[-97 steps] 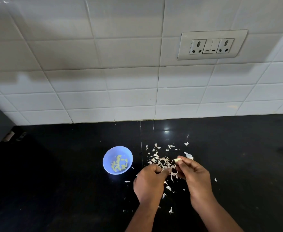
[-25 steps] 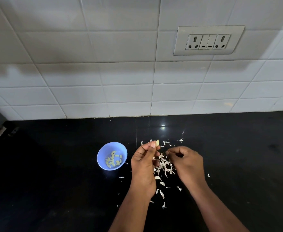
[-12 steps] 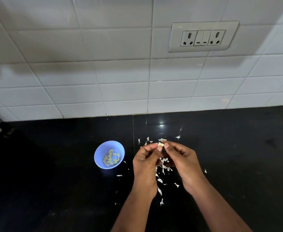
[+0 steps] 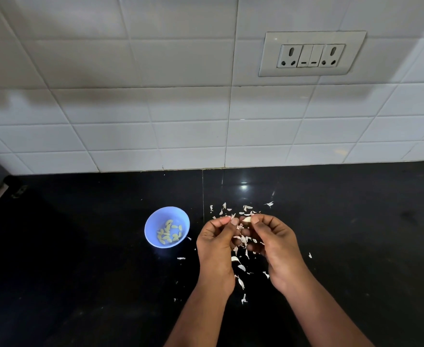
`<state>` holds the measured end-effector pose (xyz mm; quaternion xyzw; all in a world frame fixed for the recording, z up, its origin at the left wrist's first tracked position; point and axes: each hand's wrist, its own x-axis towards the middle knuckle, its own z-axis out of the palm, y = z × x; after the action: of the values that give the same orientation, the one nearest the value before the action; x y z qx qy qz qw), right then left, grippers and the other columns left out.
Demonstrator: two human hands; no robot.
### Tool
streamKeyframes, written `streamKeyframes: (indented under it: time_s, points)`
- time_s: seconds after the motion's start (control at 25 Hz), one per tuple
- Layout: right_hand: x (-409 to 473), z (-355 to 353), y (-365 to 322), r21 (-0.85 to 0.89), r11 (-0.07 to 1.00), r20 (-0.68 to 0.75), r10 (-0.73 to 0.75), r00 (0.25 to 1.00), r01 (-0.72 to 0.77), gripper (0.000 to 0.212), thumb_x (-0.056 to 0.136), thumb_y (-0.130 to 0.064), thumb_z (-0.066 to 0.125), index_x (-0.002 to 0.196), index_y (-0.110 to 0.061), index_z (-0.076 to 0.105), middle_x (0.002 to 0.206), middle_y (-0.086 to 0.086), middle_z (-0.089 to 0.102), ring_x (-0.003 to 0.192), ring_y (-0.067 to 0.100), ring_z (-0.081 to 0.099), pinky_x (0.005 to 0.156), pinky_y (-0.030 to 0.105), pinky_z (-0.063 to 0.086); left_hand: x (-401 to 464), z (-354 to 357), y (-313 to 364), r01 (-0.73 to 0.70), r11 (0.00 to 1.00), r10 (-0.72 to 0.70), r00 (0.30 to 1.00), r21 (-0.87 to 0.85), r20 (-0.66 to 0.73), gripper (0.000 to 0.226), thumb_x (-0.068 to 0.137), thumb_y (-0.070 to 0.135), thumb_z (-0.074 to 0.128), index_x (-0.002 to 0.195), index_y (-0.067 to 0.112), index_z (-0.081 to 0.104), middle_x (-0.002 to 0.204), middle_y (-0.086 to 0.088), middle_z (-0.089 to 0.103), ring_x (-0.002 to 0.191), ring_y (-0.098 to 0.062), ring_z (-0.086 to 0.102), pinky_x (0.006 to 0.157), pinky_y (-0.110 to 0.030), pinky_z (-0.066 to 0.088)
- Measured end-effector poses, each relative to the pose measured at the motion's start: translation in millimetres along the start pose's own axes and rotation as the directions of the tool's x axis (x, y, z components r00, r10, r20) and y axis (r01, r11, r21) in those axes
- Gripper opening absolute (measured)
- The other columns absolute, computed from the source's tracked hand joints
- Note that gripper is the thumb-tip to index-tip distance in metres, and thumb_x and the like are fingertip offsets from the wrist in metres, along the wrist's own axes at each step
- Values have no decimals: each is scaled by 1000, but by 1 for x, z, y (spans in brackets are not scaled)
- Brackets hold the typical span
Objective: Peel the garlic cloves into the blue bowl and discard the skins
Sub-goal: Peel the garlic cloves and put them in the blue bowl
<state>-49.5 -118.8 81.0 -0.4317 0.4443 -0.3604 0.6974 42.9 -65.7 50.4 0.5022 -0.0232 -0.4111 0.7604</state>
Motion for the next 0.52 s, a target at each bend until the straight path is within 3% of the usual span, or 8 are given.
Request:
streamKeyframes:
  time_s: [0.08, 0.16, 0.24, 0.32, 0.36, 0.52]
  points:
    - [3, -1, -1, 52, 998, 5, 39, 999, -39, 9, 101, -6, 62, 107, -2, 68, 99, 11, 80, 77, 18, 75, 56, 28, 56, 2, -10, 2, 15, 991, -15, 1000, 133, -8, 9, 96, 10, 73, 105, 9, 75, 94, -6, 80, 74, -13, 67, 68, -29, 53]
    - [5, -5, -1, 12, 998, 4, 58, 998, -58, 11, 100, -2, 58, 100, -7, 68, 89, 11, 76, 68, 20, 70, 50, 28, 53, 4, -22, -4, 24, 911, -34, 999, 411, 17, 15, 101, 15, 67, 105, 23, 80, 93, 5, 80, 78, -8, 69, 71, -26, 54]
    - [5, -10, 1, -269, 963, 27, 42, 999, -33, 26, 100, -3, 53, 90, -16, 74, 77, 6, 69, 59, 16, 64, 47, 29, 49, 5, -29, -8, 18, 825, -53, 998, 565, 45, 19, 102, 21, 64, 109, 32, 79, 95, 12, 79, 87, -9, 72, 78, -30, 57]
    - [5, -14, 3, -539, 842, 109, 43, 993, 22, 33, 99, -10, 51, 85, -26, 77, 71, -4, 67, 59, 12, 61, 51, 27, 50, 0, -26, -6, 39, 838, -95, 993, 544, 75, 17, 103, 28, 63, 110, 34, 77, 99, 14, 79, 90, -8, 72, 82, -34, 58]
    - [4, -14, 4, -592, 806, 132, 63, 989, 28, 33, 99, -13, 52, 84, -29, 77, 68, -8, 67, 60, 10, 61, 53, 27, 50, -2, -24, -4, 38, 845, -107, 989, 533, 100, 16, 104, 30, 63, 107, 33, 78, 100, 13, 79, 88, -7, 72, 80, -33, 58]
    - [3, -15, 6, -582, 813, 124, 102, 987, -11, 31, 99, -17, 53, 86, -30, 78, 68, -10, 66, 61, 12, 60, 55, 27, 49, -2, -24, 0, -38, 823, -44, 991, 567, 130, 17, 102, 29, 67, 96, 30, 82, 94, 6, 80, 88, -14, 74, 75, -31, 56]
